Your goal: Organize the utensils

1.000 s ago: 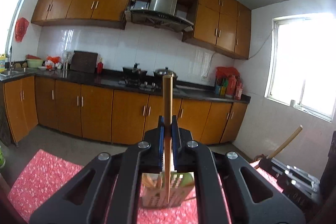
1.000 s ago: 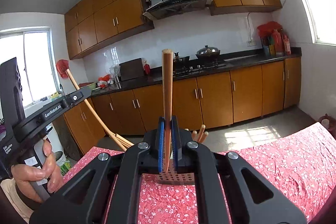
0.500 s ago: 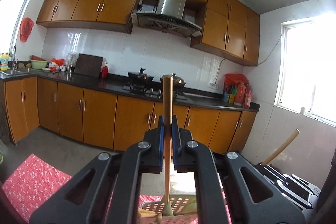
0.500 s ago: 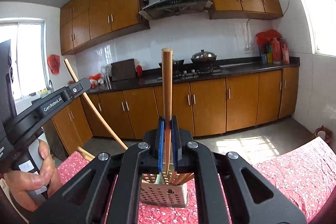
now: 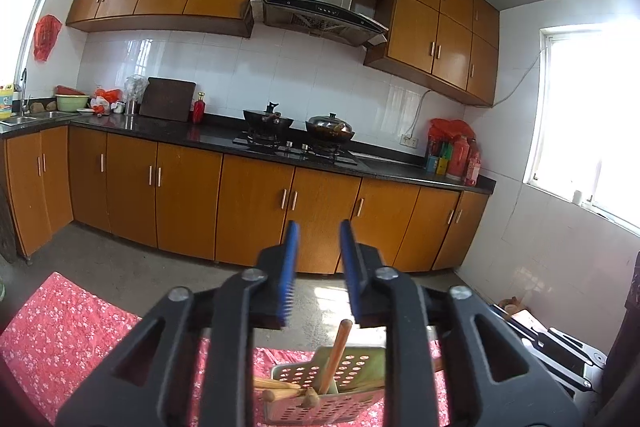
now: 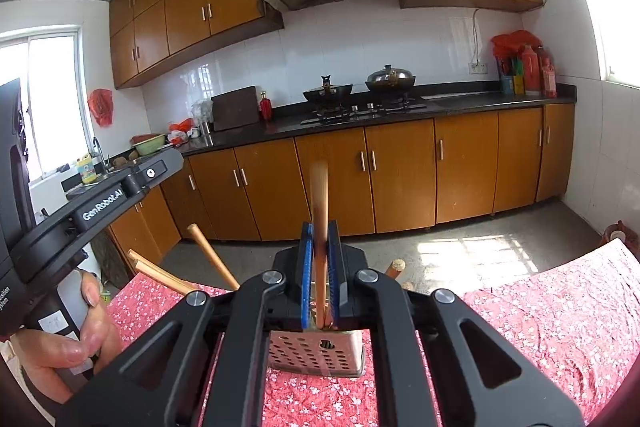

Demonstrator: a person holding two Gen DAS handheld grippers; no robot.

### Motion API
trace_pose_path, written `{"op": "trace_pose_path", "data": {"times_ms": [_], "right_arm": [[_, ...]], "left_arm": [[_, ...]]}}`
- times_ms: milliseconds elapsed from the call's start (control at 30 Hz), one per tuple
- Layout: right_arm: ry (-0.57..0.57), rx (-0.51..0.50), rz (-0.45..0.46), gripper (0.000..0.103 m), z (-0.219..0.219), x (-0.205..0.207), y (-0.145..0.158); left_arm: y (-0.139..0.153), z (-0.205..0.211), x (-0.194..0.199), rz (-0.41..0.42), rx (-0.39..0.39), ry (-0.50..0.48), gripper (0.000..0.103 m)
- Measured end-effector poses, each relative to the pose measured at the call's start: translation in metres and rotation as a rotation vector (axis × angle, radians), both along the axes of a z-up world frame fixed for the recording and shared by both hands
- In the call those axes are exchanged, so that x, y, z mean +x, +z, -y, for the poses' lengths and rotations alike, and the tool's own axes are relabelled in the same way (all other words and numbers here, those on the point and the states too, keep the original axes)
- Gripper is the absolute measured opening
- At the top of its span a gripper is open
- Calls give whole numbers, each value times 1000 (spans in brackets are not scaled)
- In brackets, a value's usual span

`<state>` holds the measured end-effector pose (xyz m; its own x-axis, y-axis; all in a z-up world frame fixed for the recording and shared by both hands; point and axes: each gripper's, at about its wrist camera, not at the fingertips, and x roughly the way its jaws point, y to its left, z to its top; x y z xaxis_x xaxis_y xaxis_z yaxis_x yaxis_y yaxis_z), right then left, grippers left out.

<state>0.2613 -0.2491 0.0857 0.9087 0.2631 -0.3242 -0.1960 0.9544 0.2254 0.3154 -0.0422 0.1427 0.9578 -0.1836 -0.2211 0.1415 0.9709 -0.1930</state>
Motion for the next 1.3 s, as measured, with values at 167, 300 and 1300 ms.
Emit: {"op": "trace_pose_path", "data": {"times_ms": [167, 300, 1300], "right_arm": [[-19, 25, 34, 30, 12, -17, 13], [-46, 20, 79, 49, 21, -48, 22], [-188, -183, 51, 101, -35, -220, -82]], "left_arm": [[13, -20, -25, 23, 0, 27, 45], [14, -43, -57, 21, 35, 57, 58], [-120, -60, -274, -96, 272, 160, 99]]}}
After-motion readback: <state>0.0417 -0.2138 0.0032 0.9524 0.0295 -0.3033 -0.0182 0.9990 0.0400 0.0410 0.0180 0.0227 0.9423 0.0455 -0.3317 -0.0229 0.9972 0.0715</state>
